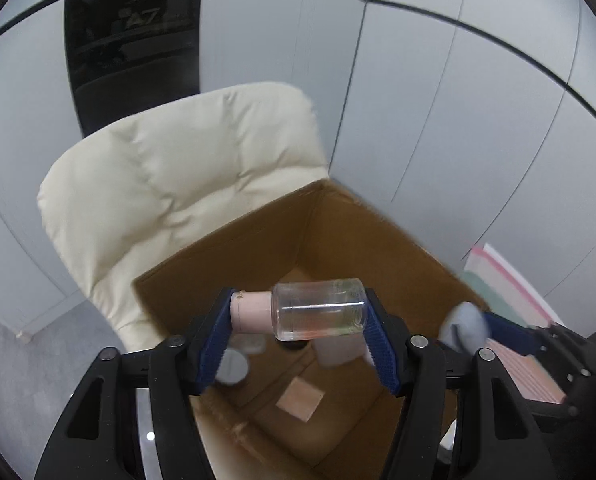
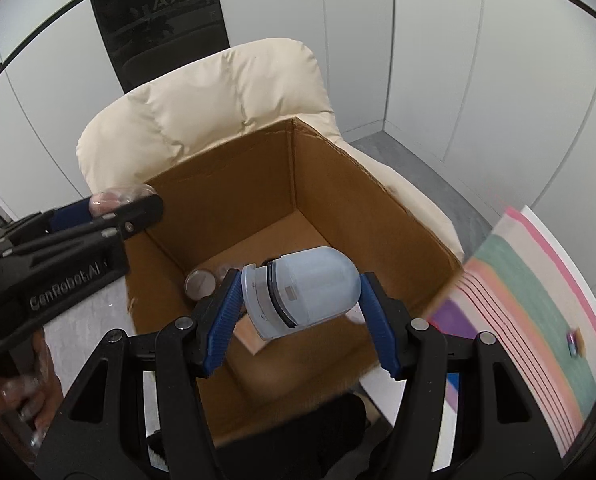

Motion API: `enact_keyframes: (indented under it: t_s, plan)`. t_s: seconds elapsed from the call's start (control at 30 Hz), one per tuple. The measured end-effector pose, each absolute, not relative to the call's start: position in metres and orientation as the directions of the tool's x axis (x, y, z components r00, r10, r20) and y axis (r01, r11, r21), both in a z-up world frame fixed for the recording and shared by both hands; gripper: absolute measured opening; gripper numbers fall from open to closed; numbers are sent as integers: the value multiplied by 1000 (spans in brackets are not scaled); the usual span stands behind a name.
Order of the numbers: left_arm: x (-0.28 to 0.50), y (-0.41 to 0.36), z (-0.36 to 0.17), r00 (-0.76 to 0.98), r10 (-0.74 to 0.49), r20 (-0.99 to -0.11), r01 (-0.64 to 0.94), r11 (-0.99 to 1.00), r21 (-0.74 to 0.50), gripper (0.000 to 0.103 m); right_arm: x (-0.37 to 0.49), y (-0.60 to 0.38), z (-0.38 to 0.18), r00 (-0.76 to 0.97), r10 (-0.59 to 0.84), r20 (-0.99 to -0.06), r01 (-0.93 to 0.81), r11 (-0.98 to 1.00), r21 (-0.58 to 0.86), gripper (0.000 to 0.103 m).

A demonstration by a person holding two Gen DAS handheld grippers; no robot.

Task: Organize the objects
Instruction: 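Open both tools to drop the bottles into the box, then withdraw both tools from the box back toward the striped table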

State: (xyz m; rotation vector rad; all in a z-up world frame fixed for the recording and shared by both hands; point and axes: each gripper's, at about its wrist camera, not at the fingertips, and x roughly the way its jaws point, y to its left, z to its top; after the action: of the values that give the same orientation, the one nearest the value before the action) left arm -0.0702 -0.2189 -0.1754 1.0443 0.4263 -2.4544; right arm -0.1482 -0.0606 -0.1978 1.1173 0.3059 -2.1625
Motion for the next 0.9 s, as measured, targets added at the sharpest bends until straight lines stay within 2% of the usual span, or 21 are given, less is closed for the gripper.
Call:
enact_keyframes:
  t_s: [0.03, 0.07, 0.1, 0.13, 0.17, 0.33, 0.9]
  plan:
    - [-72, -217, -175, -617, -286, -733, 506, -858, -91, 94, -150, -64, -199, -404, -469, -785, 674, -733, 91, 62]
    - [-75, -216, -176, -612, -307, -729, 506, -860, -63, 103, -151, -65, -200, -409, -475, -779, 682, -726, 84, 68]
    - [-76, -215, -177, -606, -324, -727, 510, -859, -42, 103, -153, -66, -201, -423, -470, -775, 680, -730, 72, 78]
    - [-78, -214, -178, -598, -334, -728, 513, -858, -28, 103, -155, -66, -201, -440, -462, -770, 669, -740, 62, 99]
    - [-80, -215, -180, -591, -336, -734, 511, -859, -18, 103, -157, -64, -202, -458, -456, -763, 657, -752, 55, 103]
    - [-79, -223, -185, -585, -294, -756, 513, -856, -65, 103, -169, -56, -208, -458, -451, -766, 623, -777, 85, 103]
    - [-49, -213, -154, -593, -309, -744, 506, -861, -45, 103, -152, -32, -191, -450, -441, -776, 586, -802, 116, 103]
